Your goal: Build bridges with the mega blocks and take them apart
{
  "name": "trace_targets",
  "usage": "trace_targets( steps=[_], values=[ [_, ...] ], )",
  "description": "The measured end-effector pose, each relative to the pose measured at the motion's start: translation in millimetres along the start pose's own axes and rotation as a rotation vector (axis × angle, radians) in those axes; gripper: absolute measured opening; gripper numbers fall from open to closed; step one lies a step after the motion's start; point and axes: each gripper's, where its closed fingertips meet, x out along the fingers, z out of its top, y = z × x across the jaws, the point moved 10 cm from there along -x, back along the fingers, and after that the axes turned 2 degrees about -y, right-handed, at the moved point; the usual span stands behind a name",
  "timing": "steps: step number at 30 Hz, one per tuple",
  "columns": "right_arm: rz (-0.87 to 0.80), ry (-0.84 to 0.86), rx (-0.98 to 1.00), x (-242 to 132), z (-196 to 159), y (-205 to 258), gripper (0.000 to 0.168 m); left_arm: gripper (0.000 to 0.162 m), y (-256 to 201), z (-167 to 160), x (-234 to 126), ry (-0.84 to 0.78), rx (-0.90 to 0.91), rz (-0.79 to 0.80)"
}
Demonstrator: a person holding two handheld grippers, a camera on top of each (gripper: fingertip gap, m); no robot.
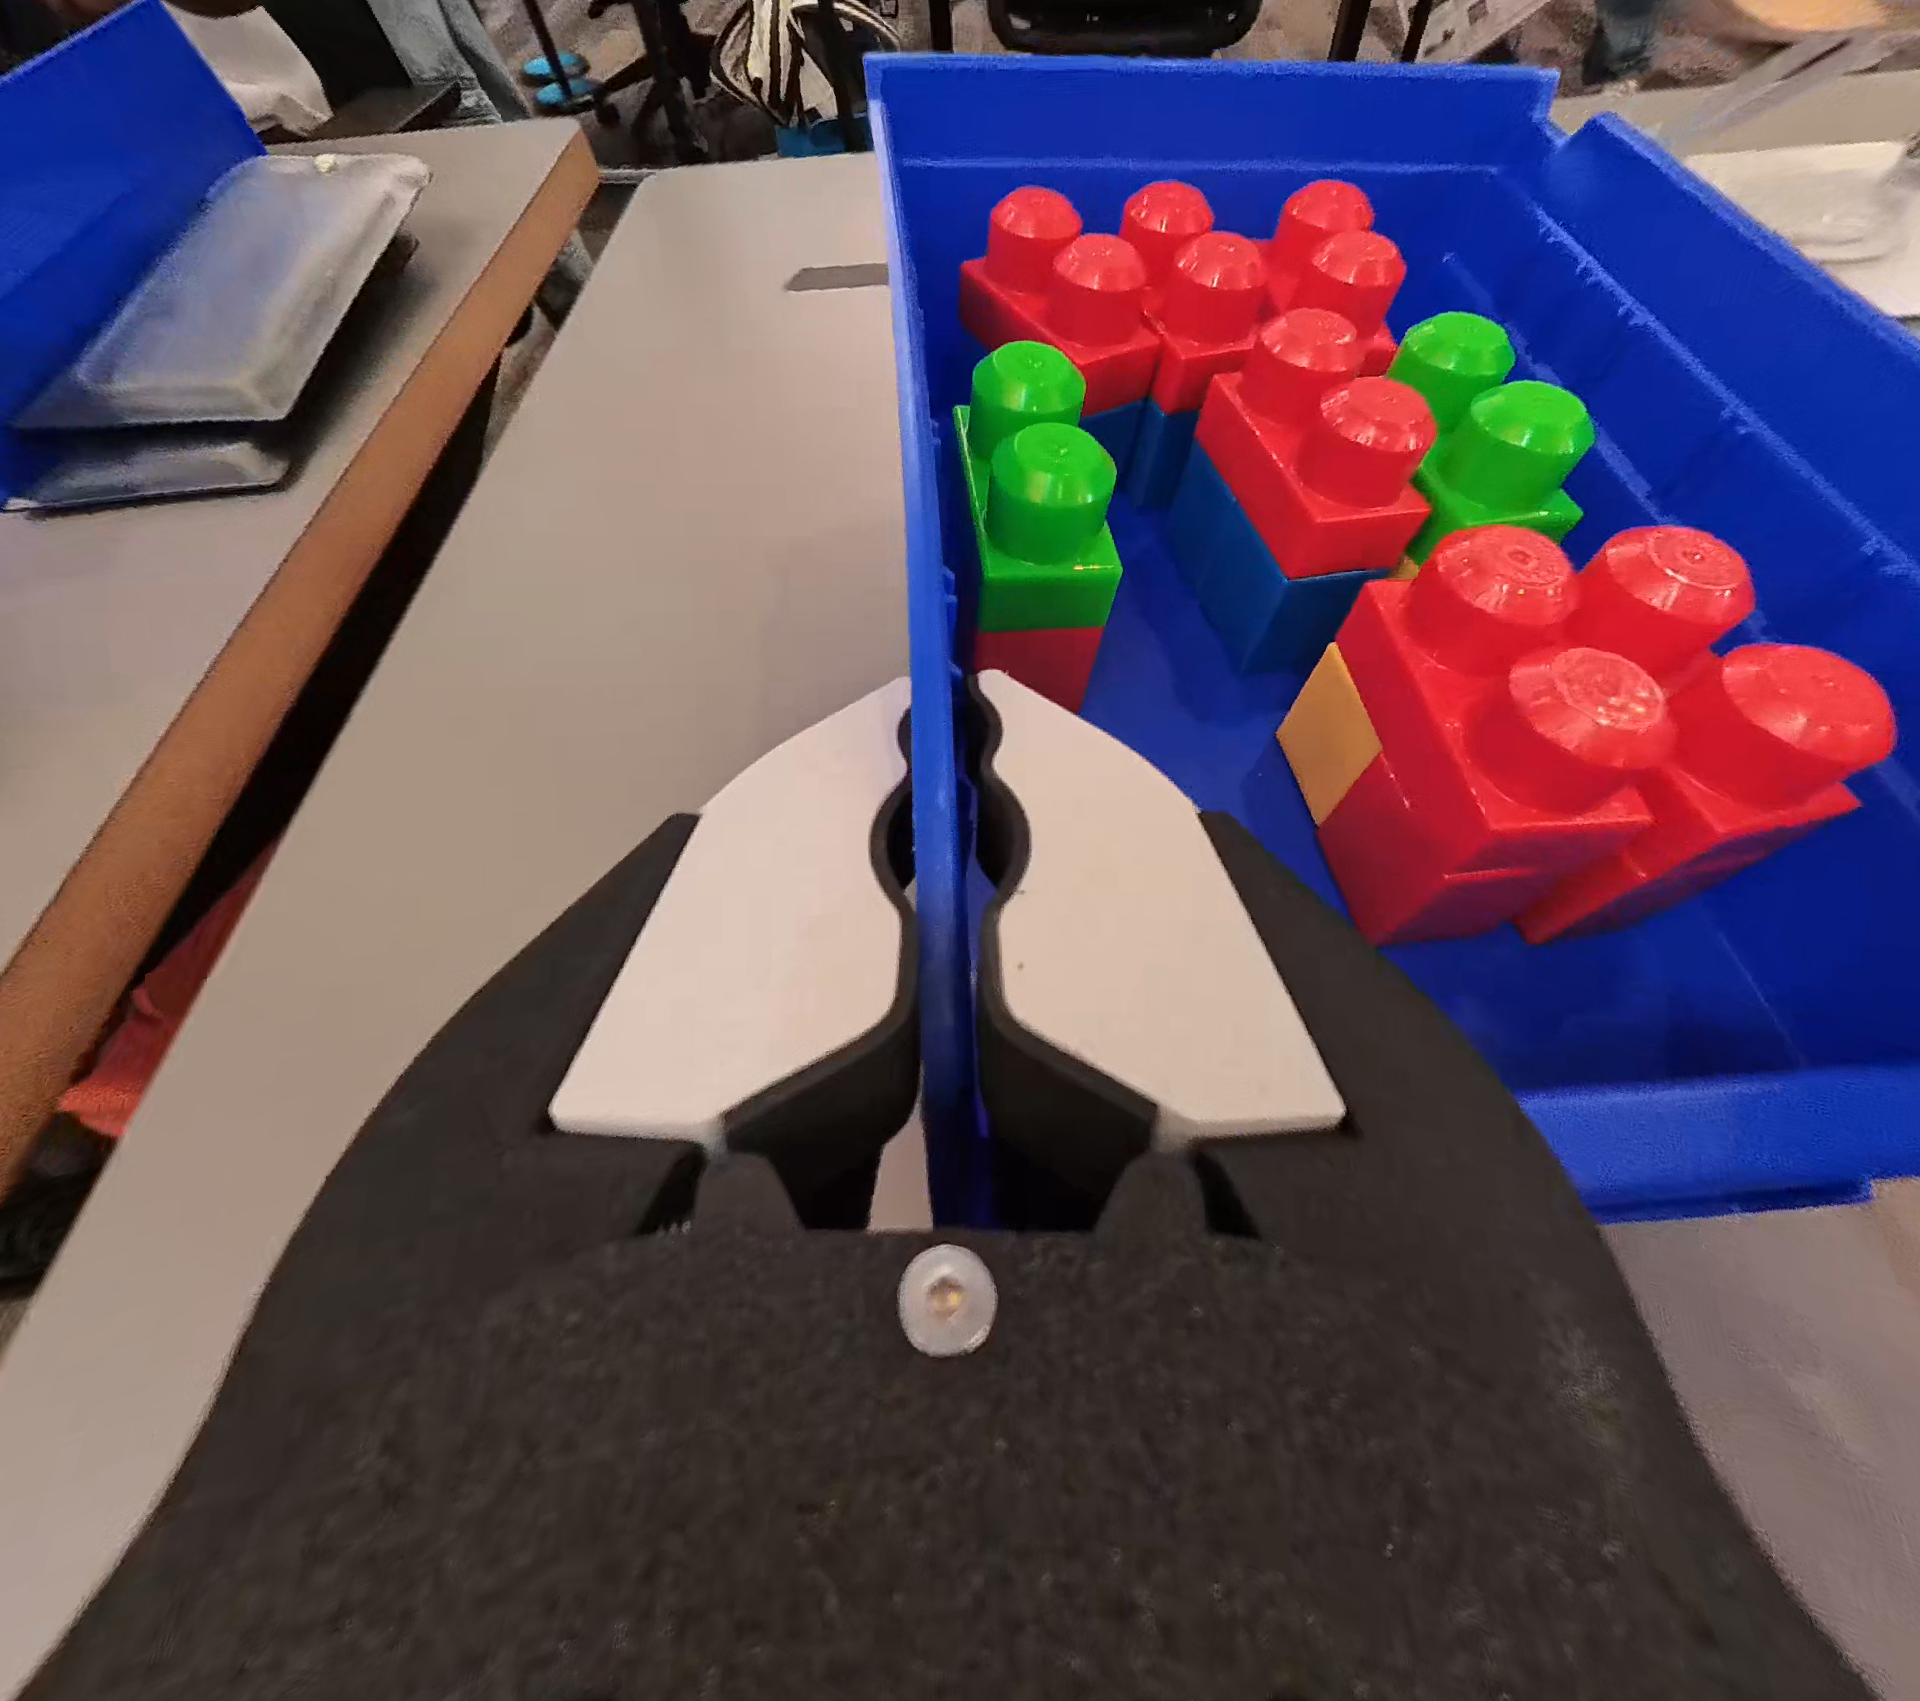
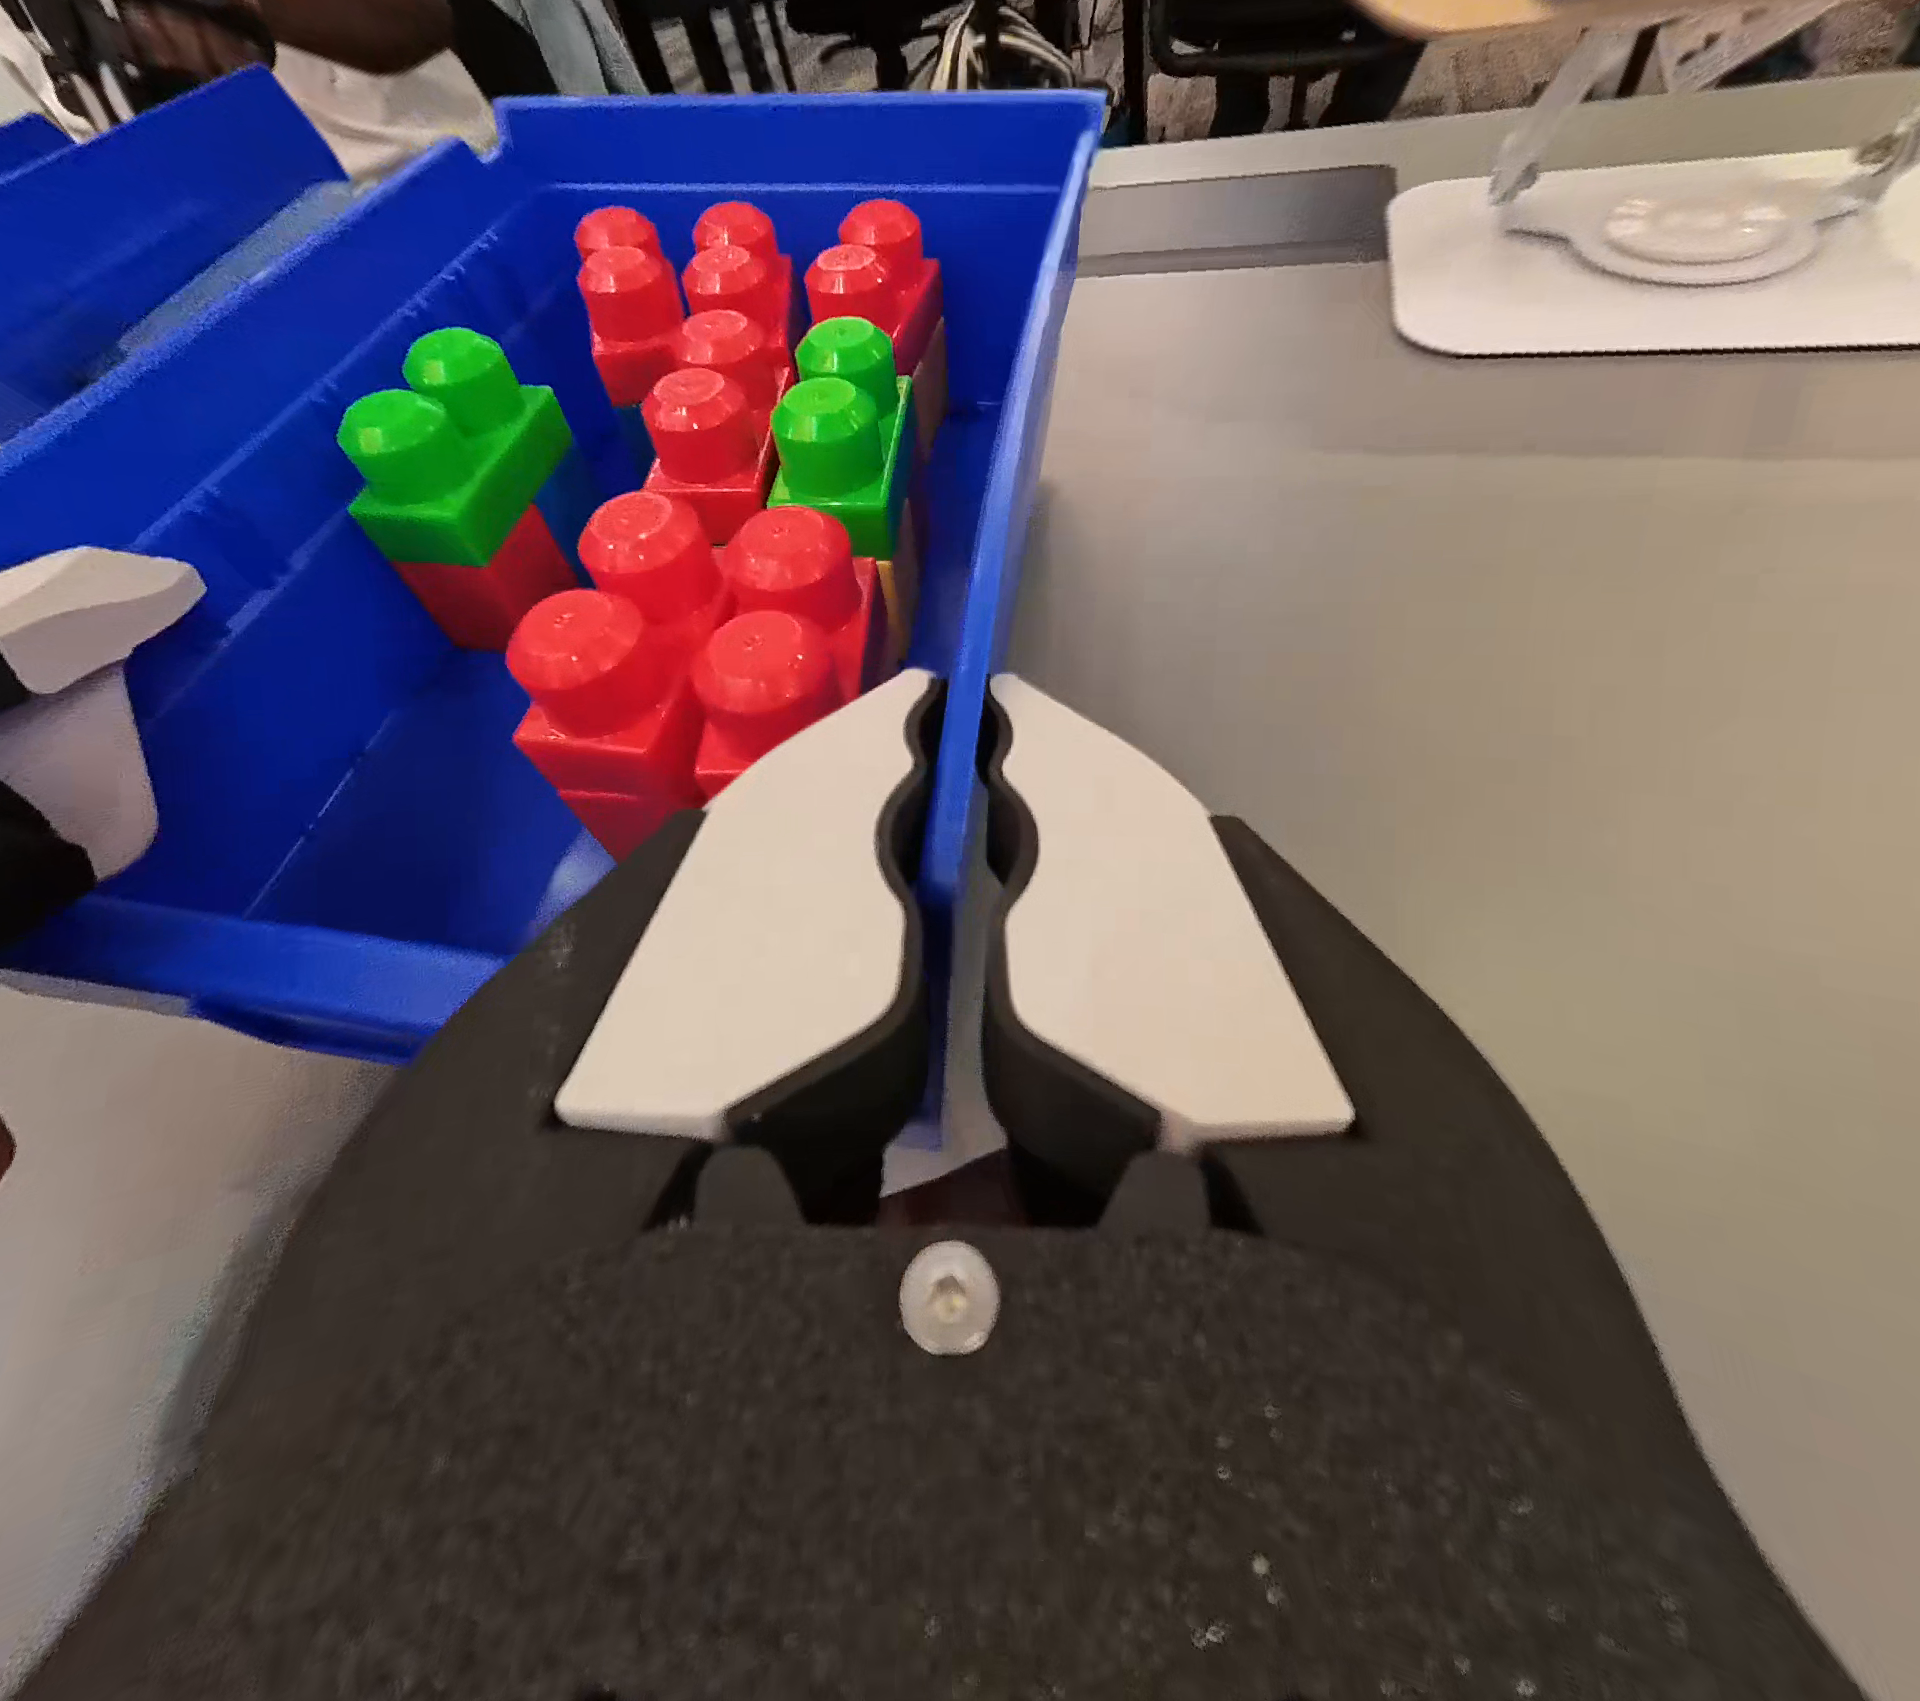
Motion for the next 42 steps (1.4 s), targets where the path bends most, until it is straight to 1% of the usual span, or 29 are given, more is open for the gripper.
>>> trace_targets(
  steps=[3, 5, 8, 10, 12, 13, 14, 15, 17, 19, 20, 22, 24, 26, 27, 30, 31, 32, 34, 35, 36, 37, 38, 40, 42],
  values=[
    [0.005, 0.025, -0.012, 7, -10, 17, 0.007, 0.004, 22, -12, 10, 0.031, -0.016, -0.038],
    [0.021, 0.004, -0.049, 9, -16, 21, 0.009, 0.004, 30, -24, 17, 0.045, -0.035, -0.066],
    [0.052, -0.015, -0.027, 7, -18, 20, 0.013, 0.004, 35, -36, 20, -0.025, -0.116, -0.114],
    [0.078, -0.014, -0.035, 7, -18, 18, 0.015, 0.004, 34, -37, 20, -0.037, -0.112, -0.099],
    [0.161, 0.003, -0.075, 5, -17, 13, 0.021, 0.004, 36, -38, 19, -0.045, -0.131, -0.103],
    [0.223, 0.029, -0.11, 2, -15, 9, 0.026, 0.01, 38, -37, 15, -0.051, -0.153, -0.096],
    [0.279, 0.059, -0.153, -3, -13, 1, 0.038, 0.03, 41, -36, 9, -0.054, -0.171, -0.069],
    [0.331, 0.083, -0.191, -11, -10, -9, 0.043, 0.041, 44, -33, -1, -0.064, -0.185, -0.042],
    [0.442, 0.146, -0.257, -29, -5, -37, 0.055, 0.049, 45, -27, -26, -0.13, -0.218, -0.062],
    [0.519, 0.14, -0.281, -49, 2, -76, 0.052, 0.052, 34, -24, -48, -0.158, -0.251, -0.156],
    [0.56, 0.135, -0.294, -58, 4, -97, 0.052, 0.056, 24, -24, -57, -0.158, -0.263, -0.21],
    [0.591, 0.135, -0.34, -73, 5, -142, 0.052, 0.057, -4, -27, -72, -0.158, -0.265, -0.321],
    [0.568, 0.128, -0.392, -86, 3, -186, 0.052, 0.062, -38, -31, -84, -0.147, -0.249, -0.388],
    [0.54, 0.122, -0.412, -98, 1, -225, 0.052, 0.069, -73, -36, -92, -0.129, -0.236, -0.413],
    [0.522, 0.105, -0.411, -105, 1, -241, 0.052, 0.075, -90, -38, -95, -0.115, -0.239, -0.425],
    [0.468, 0.001, -0.341, -126, -2, -281, 0.046, 0.08, -133, -42, -102, -0.034, -0.227, -0.431],
    [0.452, -0.034, -0.303, -132, -5, -291, 0.041, 0.082, -144, -45, -104, -0.026, -0.226, -0.418],
    [0.446, -0.065, -0.283, -138, -7, -300, 0.035, 0.081, -154, -48, -105, -0.034, -0.233, -0.411],
    [0.406, -0.15, -0.209, -149, -8, -315, 0.03, 0.071, -169, -56, -105, -0.103, -0.243, -0.38],
    [0.417, -0.204, -0.167, -154, -6, -320, 0.025, 0.067, -174, -61, -103, -0.133, -0.238, -0.371],
    [0.447, -0.25, -0.145, -157, -5, -322, 0.022, 0.066, -177, -63, -100, -0.123, -0.23, -0.378],
    [0.474, -0.28, -0.141, -158, -3, -323, 0.021, 0.072, -179, -61, -98, -0.097, -0.213, -0.4],
    [0.486, -0.291, -0.147, -158, -2, -324, 0.021, 0.076, -179, -59, -97, -0.1, -0.187, -0.404],
    [0.488, -0.278, -0.163, -155, -1, -324, 0.021, 0.072, -177, -61, -94, -0.116, -0.147, -0.381],
    [0.52, -0.25, -0.164, -154, 0, -323, 0.021, 0.072, -178, -65, -90, -0.086, -0.142, -0.395]
  ],
)
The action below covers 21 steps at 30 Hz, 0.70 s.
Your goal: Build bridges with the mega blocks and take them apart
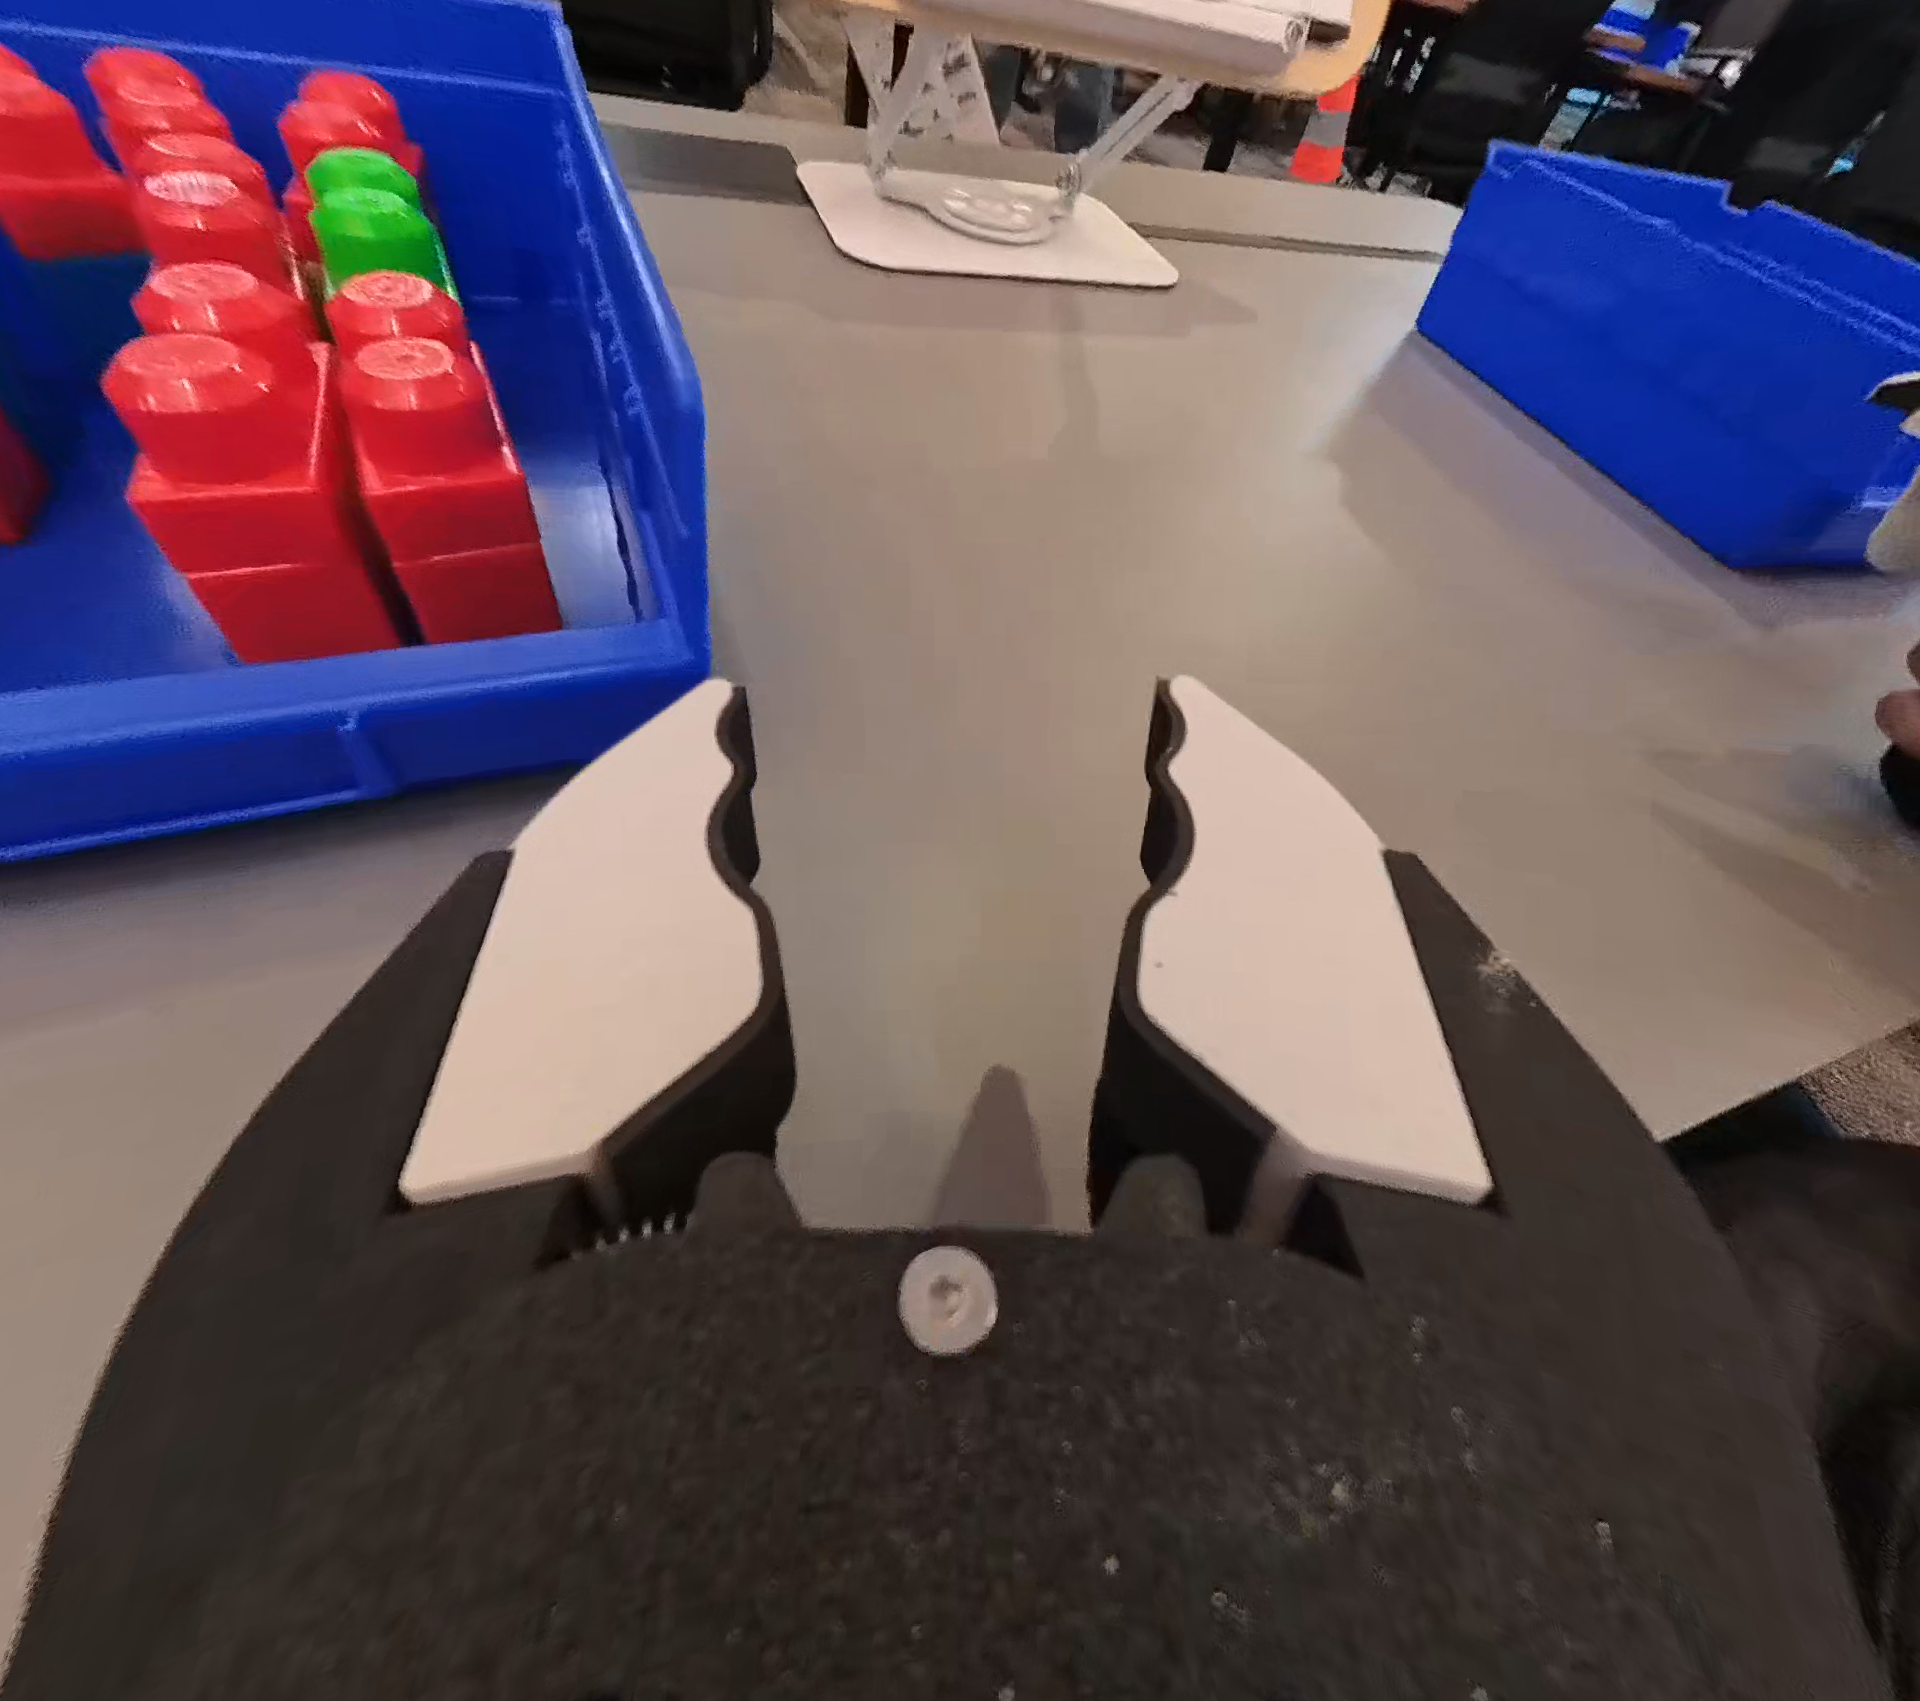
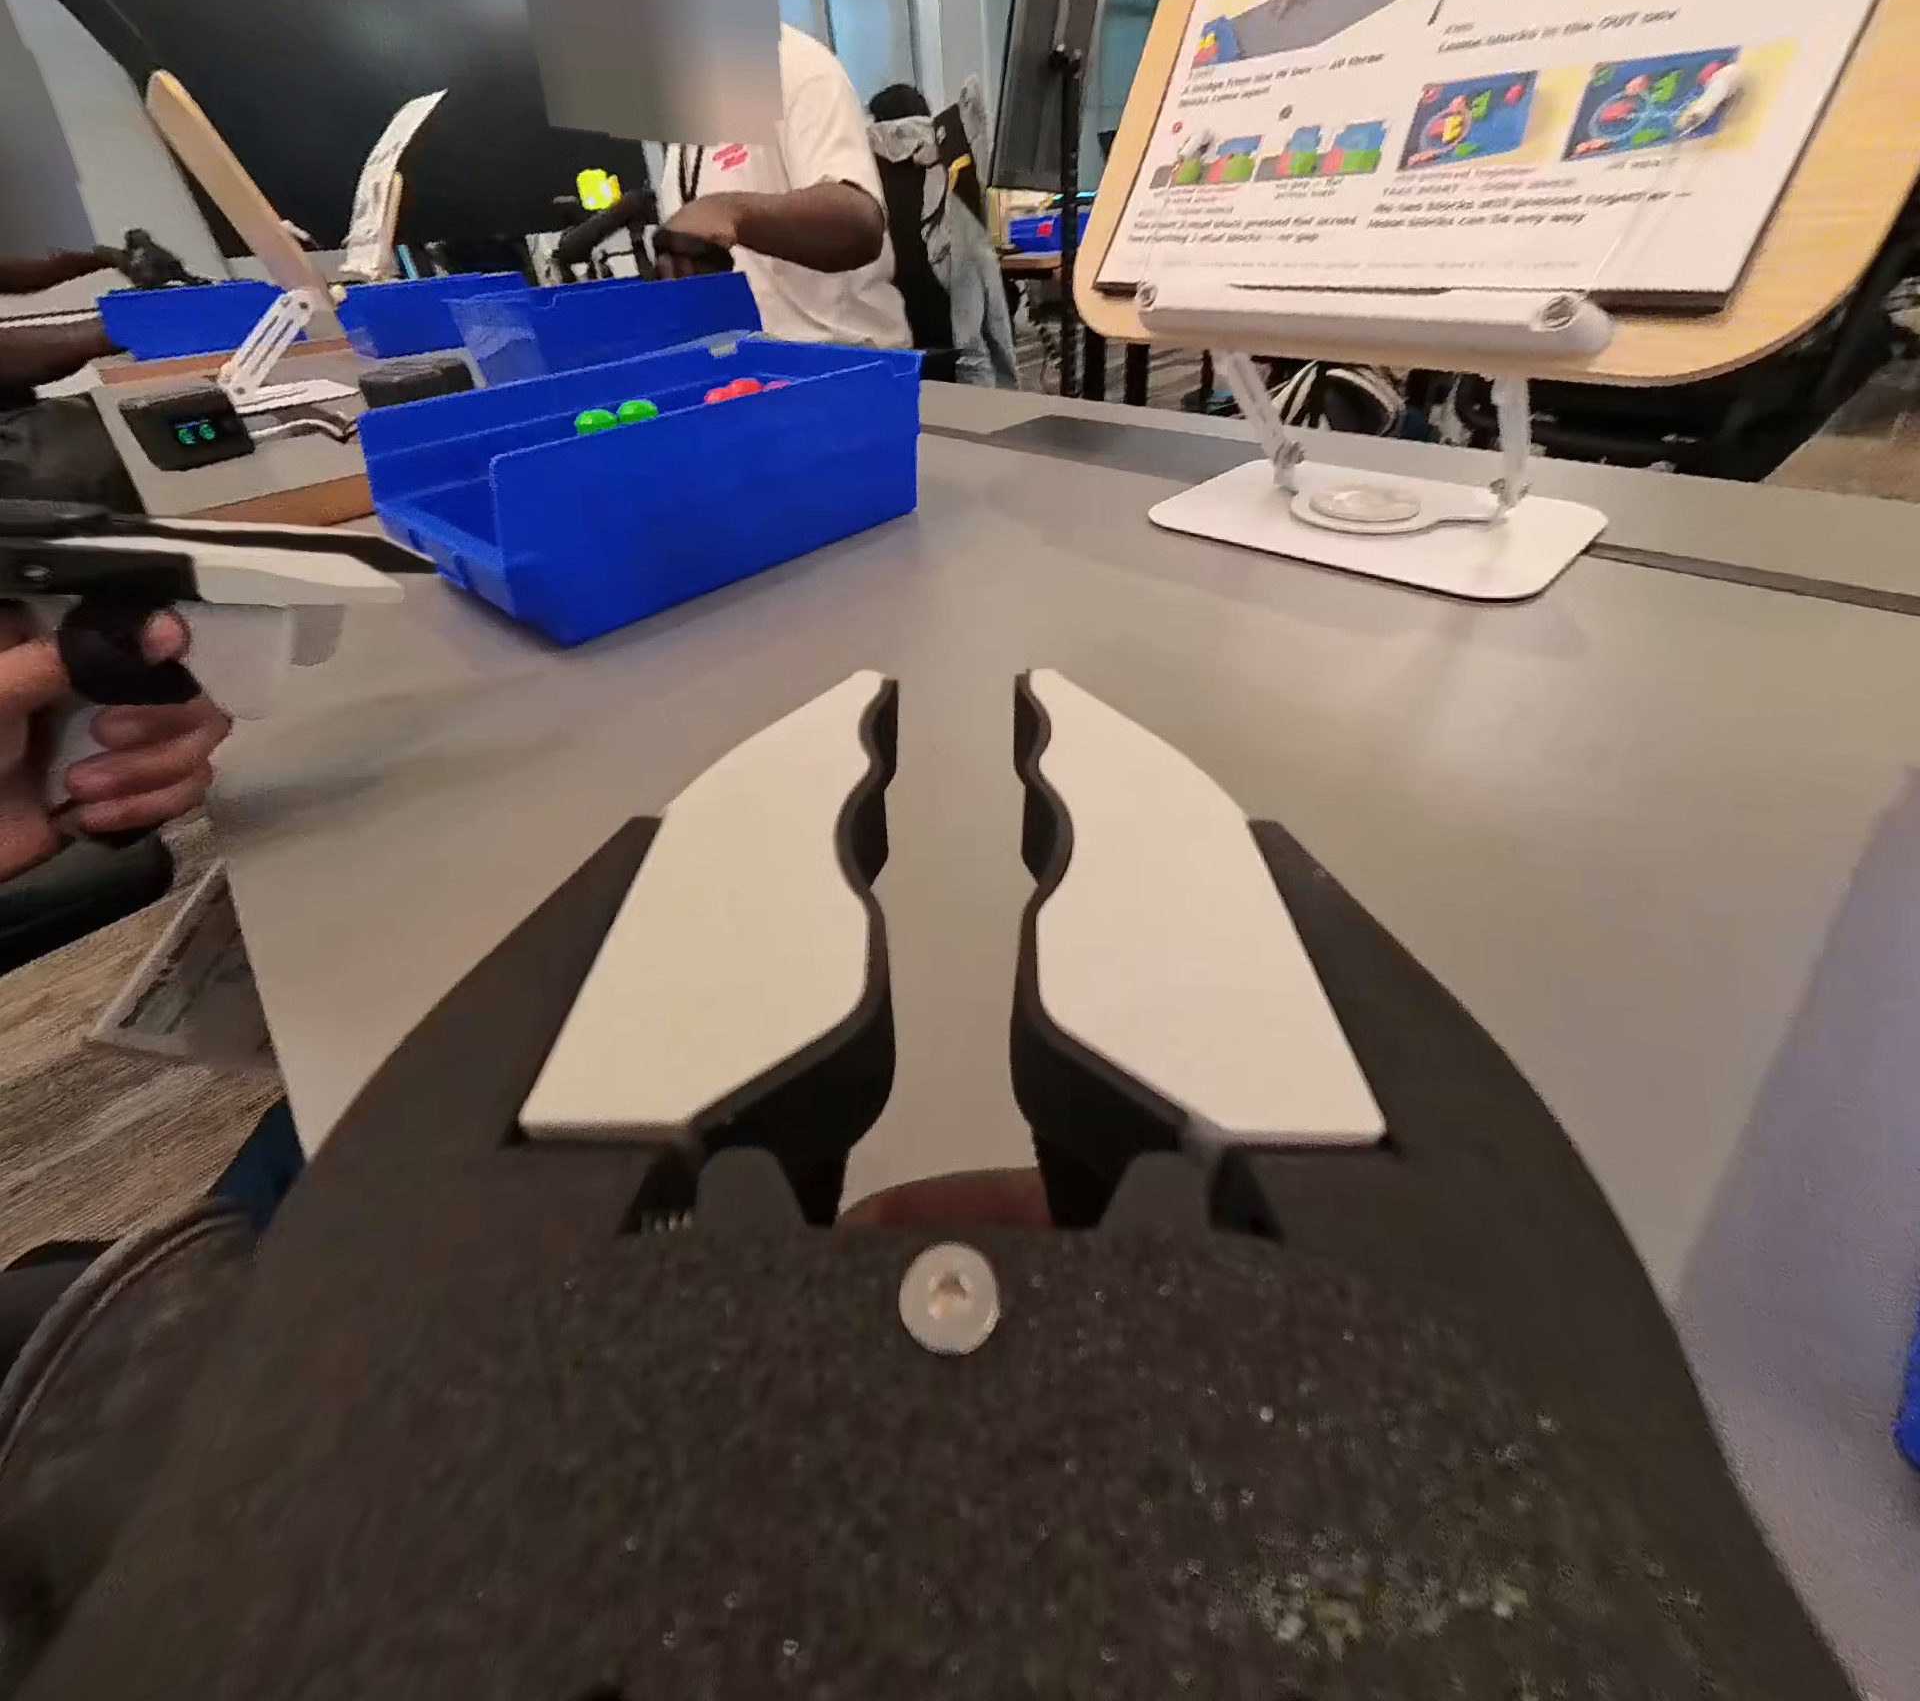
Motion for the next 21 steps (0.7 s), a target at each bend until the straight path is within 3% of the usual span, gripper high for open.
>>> trace_targets(
  steps=[21],
  values=[
    [0.02, 0.073, 0.11, 3, -7, -8, 0.02, 0.066, 8, -6, 12, 0.055, -0.064, -0.123]
  ],
)
